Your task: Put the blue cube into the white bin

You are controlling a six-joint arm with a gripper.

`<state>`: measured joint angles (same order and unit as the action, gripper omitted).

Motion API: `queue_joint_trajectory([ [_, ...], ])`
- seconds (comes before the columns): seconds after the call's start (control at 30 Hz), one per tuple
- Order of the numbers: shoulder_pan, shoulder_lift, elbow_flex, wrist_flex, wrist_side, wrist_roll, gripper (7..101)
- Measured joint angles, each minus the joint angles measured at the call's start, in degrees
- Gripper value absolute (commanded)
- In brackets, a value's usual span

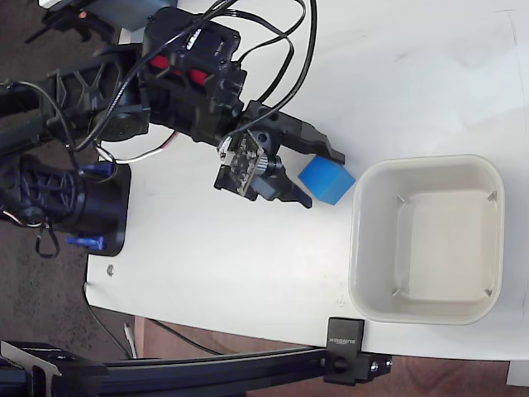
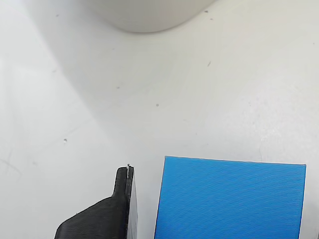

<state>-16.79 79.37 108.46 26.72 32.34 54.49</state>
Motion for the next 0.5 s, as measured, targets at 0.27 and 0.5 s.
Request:
queue_joint_trajectory([
  [0.27, 0.4, -1.4, 0.0, -1.0, -0.4, -0.1, 81.5],
  [0.5, 0.4, -1.7, 0.0, -1.1, -0.4, -0.7, 47.0],
])
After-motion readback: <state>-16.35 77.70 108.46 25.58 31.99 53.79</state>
